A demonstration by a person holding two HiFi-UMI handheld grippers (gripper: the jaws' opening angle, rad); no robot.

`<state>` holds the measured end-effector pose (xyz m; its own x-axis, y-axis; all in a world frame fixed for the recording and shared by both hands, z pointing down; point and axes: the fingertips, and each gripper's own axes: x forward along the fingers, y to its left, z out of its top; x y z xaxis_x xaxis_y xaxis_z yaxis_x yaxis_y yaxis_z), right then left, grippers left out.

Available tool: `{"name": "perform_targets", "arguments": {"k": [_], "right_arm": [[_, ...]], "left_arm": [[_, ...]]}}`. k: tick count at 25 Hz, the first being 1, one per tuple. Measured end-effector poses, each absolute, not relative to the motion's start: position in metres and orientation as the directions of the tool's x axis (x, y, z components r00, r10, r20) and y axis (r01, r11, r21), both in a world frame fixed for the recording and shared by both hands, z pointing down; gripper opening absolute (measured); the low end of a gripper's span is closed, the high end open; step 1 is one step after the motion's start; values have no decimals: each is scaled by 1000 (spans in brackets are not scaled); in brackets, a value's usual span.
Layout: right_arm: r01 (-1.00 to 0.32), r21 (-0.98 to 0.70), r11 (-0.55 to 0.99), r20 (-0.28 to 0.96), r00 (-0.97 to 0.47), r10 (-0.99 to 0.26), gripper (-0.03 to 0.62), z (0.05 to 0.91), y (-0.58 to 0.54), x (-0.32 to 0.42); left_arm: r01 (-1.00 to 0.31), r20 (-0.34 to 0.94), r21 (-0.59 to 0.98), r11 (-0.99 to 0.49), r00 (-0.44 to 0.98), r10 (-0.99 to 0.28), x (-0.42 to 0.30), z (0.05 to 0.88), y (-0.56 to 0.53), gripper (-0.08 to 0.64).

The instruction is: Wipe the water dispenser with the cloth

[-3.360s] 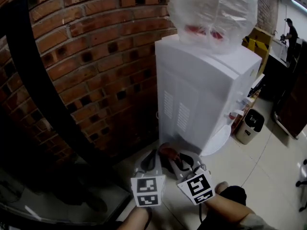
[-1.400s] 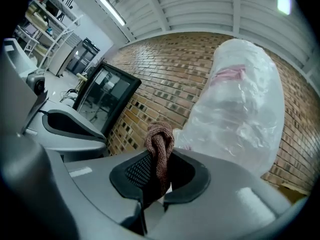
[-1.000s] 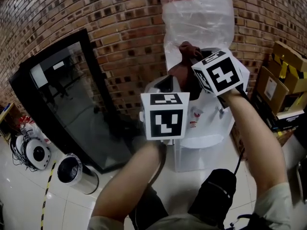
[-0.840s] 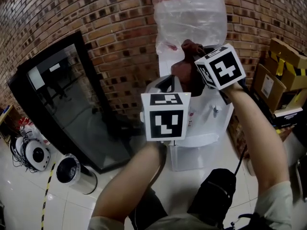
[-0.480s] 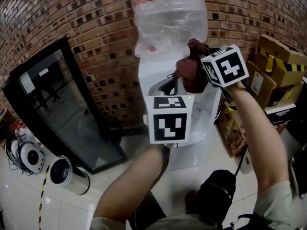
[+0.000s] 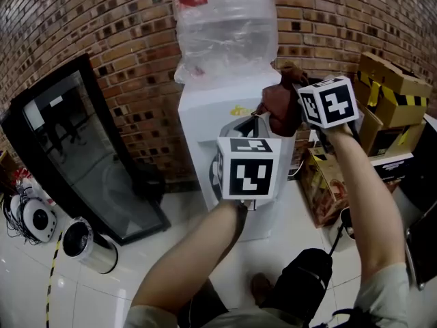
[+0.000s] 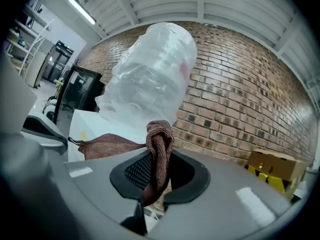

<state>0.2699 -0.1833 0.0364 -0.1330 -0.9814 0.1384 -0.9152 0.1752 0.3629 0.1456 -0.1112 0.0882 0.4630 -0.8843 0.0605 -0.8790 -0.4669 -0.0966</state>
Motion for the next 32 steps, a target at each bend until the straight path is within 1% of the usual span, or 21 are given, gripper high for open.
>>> {"name": "perform_targets", "arguments": {"k": [5,8,12,16,21,24,28,32], "right_arm": [[-915,361,181,114,-149,-982,71,34,-184,269],[-931,323,169,22,-171,-985,71,20,-166,262],[-922,296,250,-109,-293,-950,72,-2,-125,207],[-897,290,333,-176,-392,-903,72,2,-94,138],[-859,373,350,-165,-432,-887,72,23,-85,55],[-847,390,361,-143,-443,-885,72,37,-89,20],[-822,424,380,-107,-462,-880,72,61,-103,-6],[-830,413,375,-75,-442,-894,72,83,-126,-1]], "left_arm": [[-890,59,-102,-444,440,-896,145,89,-108,0],[-903,49,-135,-408,406,-913,127,88,-100,0],[-934,20,-164,-316,317,-948,70,85,-90,0],[-965,-13,-149,-216,220,-975,2,83,-74,0],[-982,-11,-123,-140,143,-990,-70,86,-61,0],[-986,5,-118,-115,115,-993,-96,96,-57,0],[-989,12,-107,-98,97,-995,-106,108,-59,0],[-988,19,-118,-97,95,-995,-100,115,-69,0]]}}
